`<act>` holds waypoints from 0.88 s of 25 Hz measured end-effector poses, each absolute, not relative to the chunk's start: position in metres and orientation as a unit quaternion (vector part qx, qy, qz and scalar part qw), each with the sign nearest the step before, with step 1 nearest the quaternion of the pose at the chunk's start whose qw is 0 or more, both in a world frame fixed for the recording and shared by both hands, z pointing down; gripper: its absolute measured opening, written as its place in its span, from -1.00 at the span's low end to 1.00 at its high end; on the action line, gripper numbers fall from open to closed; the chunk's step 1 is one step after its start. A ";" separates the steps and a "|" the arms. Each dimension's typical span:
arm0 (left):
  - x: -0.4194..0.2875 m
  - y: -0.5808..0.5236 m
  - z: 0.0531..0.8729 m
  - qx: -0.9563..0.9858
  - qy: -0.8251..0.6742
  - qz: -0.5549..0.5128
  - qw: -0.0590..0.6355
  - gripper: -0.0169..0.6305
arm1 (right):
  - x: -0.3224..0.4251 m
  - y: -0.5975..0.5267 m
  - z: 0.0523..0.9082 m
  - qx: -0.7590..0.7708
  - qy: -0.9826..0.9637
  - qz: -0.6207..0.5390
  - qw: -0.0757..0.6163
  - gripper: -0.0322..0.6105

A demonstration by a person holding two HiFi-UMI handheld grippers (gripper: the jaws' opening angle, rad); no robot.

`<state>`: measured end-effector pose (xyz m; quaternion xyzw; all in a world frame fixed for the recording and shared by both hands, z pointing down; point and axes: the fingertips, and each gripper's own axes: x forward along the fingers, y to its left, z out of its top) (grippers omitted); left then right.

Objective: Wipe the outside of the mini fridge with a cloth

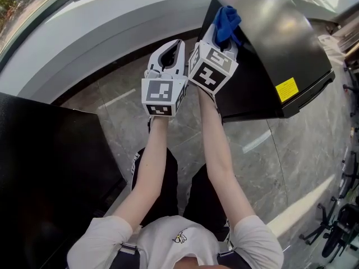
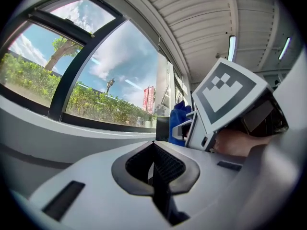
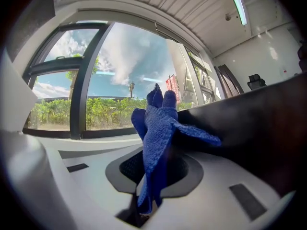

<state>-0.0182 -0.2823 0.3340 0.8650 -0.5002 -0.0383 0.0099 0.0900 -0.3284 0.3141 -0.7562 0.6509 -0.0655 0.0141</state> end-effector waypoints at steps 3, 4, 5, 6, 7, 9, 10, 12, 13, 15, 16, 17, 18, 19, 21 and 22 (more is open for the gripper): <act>-0.018 -0.279 0.330 0.865 -0.499 -0.039 0.002 -0.93 | 0.096 -0.313 0.315 -0.759 0.646 -0.073 0.015 -0.64; -0.017 -0.278 0.329 0.866 -0.499 -0.041 0.003 -0.93 | 0.098 -0.308 0.316 -0.761 0.644 -0.074 0.014 -0.64; -0.015 -0.277 0.328 0.867 -0.497 -0.045 0.005 -0.93 | 0.100 -0.302 0.316 -0.763 0.642 -0.072 0.012 -0.64; -0.011 -0.276 0.326 0.869 -0.493 -0.049 0.007 -0.93 | 0.102 -0.297 0.316 -0.765 0.640 -0.071 0.010 -0.64; -0.006 -0.274 0.324 0.872 -0.487 -0.052 0.008 -0.93 | 0.104 -0.292 0.316 -0.767 0.638 -0.069 0.007 -0.64; 0.007 -0.268 0.320 0.881 -0.469 -0.059 0.006 -0.93 | 0.109 -0.282 0.316 -0.771 0.633 -0.067 0.002 -0.64; 0.013 -0.264 0.317 0.886 -0.459 -0.065 0.006 -0.93 | 0.111 -0.277 0.316 -0.772 0.632 -0.066 0.000 -0.64; 0.020 -0.257 0.313 0.893 -0.441 -0.084 0.011 -0.93 | 0.114 -0.270 0.314 -0.773 0.631 -0.066 -0.002 -0.64; 0.022 -0.255 0.311 0.895 -0.436 -0.090 0.014 -0.93 | 0.115 -0.267 0.312 -0.773 0.631 -0.065 -0.002 -0.64; 0.026 -0.249 0.308 0.897 -0.433 -0.089 0.012 -0.93 | 0.118 -0.261 0.309 -0.772 0.633 -0.064 0.000 -0.64; 0.027 -0.247 0.308 0.897 -0.434 -0.083 0.008 -0.93 | 0.119 -0.259 0.308 -0.771 0.634 -0.064 0.001 -0.64; 0.027 -0.246 0.308 0.897 -0.436 -0.075 0.004 -0.93 | 0.120 -0.258 0.308 -0.769 0.636 -0.062 0.002 -0.64; 0.026 -0.246 0.309 0.895 -0.441 -0.068 0.007 -0.93 | 0.121 -0.256 0.308 -0.768 0.638 -0.061 0.003 -0.64; 0.024 -0.246 0.310 0.892 -0.447 -0.065 0.018 -0.93 | 0.123 -0.255 0.309 -0.767 0.639 -0.058 0.003 -0.64; 0.018 -0.245 0.311 0.888 -0.452 -0.068 0.053 -0.93 | 0.126 -0.252 0.309 -0.767 0.640 -0.048 0.001 -0.64; 0.015 -0.243 0.310 0.888 -0.450 -0.069 0.058 -0.93 | 0.126 -0.251 0.309 -0.766 0.641 -0.044 0.000 -0.64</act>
